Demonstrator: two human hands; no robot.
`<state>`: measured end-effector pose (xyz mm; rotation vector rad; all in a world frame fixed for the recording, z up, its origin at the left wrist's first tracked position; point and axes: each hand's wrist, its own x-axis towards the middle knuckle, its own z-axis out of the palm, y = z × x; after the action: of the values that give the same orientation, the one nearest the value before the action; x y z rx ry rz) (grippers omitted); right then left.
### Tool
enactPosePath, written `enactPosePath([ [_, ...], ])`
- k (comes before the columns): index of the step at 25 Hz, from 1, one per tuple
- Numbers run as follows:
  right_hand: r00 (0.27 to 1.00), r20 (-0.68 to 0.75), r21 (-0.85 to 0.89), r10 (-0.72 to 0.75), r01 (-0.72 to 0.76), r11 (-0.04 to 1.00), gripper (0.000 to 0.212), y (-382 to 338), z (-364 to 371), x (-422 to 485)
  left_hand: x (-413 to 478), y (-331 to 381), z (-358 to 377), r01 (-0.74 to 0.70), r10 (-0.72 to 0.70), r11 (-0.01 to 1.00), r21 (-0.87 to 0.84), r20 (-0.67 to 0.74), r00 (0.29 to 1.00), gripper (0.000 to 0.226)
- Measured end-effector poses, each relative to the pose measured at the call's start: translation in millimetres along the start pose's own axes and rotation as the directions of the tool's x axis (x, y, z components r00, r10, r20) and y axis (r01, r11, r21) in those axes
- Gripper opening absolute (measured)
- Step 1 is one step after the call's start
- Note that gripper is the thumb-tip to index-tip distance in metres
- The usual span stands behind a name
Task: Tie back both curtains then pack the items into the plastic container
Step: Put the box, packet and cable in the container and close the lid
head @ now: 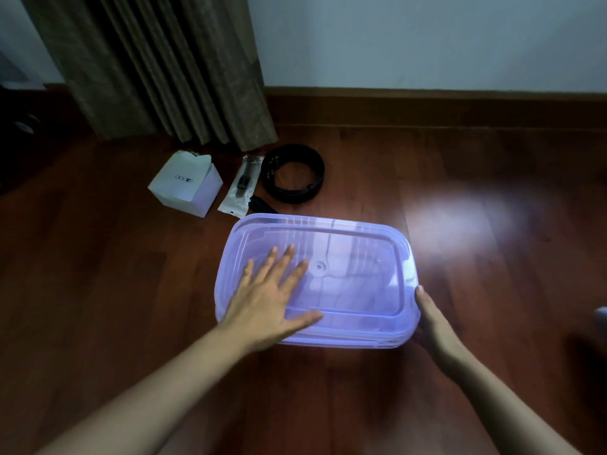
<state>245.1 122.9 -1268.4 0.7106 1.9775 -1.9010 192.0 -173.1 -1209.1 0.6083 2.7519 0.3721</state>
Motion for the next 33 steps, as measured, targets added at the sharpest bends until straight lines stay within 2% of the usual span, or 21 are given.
enactPosePath([
  [1, 0.999, -0.030, -0.011, -0.019, 0.019, 1.000, 0.062, -4.8, 3.4, -5.3, 1.8, -1.1, 2.5, 0.118, -0.120, 0.992, -0.039, -0.053, 0.991, 0.094],
  [3, 0.990, -0.120, -0.085, -0.075, 0.065, 0.994, 0.047, -19.4, 11.7, -11.9, 5.4, -14.6, 4.3, 0.384, -0.425, 0.892, -0.238, -0.151, 0.893, 0.081],
  [5, 0.979, -0.162, -0.126, -0.121, 0.101, 0.987, 0.043, -28.4, 18.7, -13.1, 5.3, -29.9, 5.1, 0.510, -0.600, 0.756, -0.409, -0.122, 0.791, 0.078],
  [7, 0.975, -0.173, -0.144, -0.138, 0.114, 0.983, 0.050, -32.2, 26.8, -11.3, 6.6, -35.7, 8.1, 0.528, -0.635, 0.710, -0.466, -0.100, 0.766, 0.073],
  [11, 0.961, -0.215, -0.161, -0.175, 0.142, 0.977, 0.079, -37.4, 33.5, -4.0, 11.1, -36.5, 4.8, 0.541, -0.675, 0.680, -0.496, -0.132, 0.726, 0.058],
  [13, 0.952, -0.209, -0.196, -0.225, 0.184, 0.963, 0.078, -52.4, 36.7, -6.6, 9.9, -35.4, -4.0, 0.520, -0.682, 0.670, -0.529, -0.163, 0.713, 0.054],
  [16, 0.940, -0.178, -0.140, -0.290, 0.267, 0.953, 0.064, -76.0, 49.1, -10.2, 0.9, -46.7, -34.2, 0.479, -0.707, 0.645, -0.595, -0.227, 0.670, 0.049],
  [18, 0.944, -0.068, -0.173, -0.323, 0.307, 0.936, 0.072, -95.6, 69.1, -10.1, -7.0, -77.5, -59.6, 0.464, -0.722, 0.639, -0.614, -0.269, 0.638, 0.046],
  [20, 0.941, 0.072, -0.294, -0.331, 0.337, 0.895, 0.073, -121.1, 102.0, -10.8, -20.4, -125.7, -80.2, 0.468, -0.746, 0.628, -0.622, -0.307, 0.591, 0.046],
  [23, 0.876, 0.274, -0.504, -0.397, 0.483, 0.716, 0.068, -145.0, 170.6, -14.4, -59.5, -195.3, -99.3, 0.498, -0.765, 0.633, -0.593, -0.379, 0.521, 0.045],
  [25, 0.825, 0.361, -0.544, -0.435, 0.566, 0.620, 0.067, -147.7, 223.9, -21.7, -91.6, -231.7, -103.2, 0.531, -0.786, 0.615, -0.583, -0.392, 0.478, 0.043],
  [28, 0.842, 0.404, -0.514, -0.357, 0.532, 0.673, 0.068, -120.6, 302.6, -28.6, -137.2, -283.6, -95.4, 0.629, -0.829, 0.560, -0.540, -0.359, 0.429, 0.043],
  [33, 0.886, 0.410, -0.495, -0.215, 0.414, 0.763, 0.075, -60.5, 362.6, -37.0, -166.8, -329.8, -60.1, 0.708, -0.869, 0.492, -0.507, -0.242, 0.431, 0.043],
])
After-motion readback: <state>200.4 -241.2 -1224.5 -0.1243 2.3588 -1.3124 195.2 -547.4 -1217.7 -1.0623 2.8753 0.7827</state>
